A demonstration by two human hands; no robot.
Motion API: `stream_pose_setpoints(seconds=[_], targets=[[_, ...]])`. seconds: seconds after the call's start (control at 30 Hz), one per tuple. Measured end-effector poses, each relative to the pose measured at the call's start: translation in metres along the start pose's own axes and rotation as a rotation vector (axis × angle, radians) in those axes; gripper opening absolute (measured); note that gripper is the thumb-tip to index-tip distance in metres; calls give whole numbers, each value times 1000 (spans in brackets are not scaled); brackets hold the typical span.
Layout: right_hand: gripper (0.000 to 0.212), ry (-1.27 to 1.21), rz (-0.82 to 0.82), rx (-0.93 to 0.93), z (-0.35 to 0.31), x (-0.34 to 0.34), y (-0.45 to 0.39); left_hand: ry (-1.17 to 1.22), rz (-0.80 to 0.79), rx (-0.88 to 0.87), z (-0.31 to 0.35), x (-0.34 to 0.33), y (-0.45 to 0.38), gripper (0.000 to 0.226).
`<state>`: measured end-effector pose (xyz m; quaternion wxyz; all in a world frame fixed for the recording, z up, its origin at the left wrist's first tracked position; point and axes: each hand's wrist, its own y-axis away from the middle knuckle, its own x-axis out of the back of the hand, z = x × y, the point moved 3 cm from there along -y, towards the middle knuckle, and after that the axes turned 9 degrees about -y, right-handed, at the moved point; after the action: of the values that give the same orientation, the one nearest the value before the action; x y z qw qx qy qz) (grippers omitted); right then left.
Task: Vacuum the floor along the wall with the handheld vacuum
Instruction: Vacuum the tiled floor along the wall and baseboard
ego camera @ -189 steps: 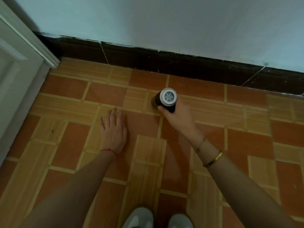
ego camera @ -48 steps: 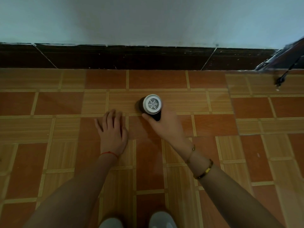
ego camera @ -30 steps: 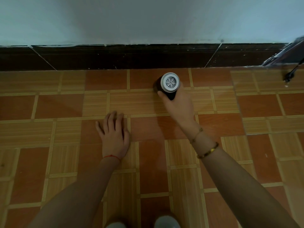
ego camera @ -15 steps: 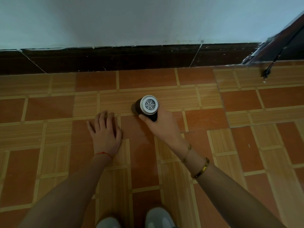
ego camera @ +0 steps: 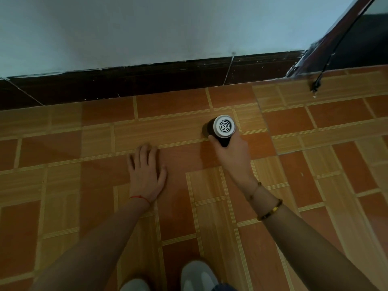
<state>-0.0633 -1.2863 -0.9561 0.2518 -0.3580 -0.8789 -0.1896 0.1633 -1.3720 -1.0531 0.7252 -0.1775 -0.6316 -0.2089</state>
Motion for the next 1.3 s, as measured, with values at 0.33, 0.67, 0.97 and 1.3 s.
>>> stream_pose_setpoints(seconds=[0.33,0.67,0.97,1.3], targets=[[64,-26,-230,66,5,-10,36,-28,-6,-25,0,-7,-14,60],[64,-23,18,19,17,13,-4,-14,32,-20,-2,-11,-13,54],[65,-40,-48,107,-19,-35,-41,6,28,-15,-3,-10,-15,53],[44,-257,-254,18,-26,-77,-25,23,-3,-30,-5,-9,-15,51]])
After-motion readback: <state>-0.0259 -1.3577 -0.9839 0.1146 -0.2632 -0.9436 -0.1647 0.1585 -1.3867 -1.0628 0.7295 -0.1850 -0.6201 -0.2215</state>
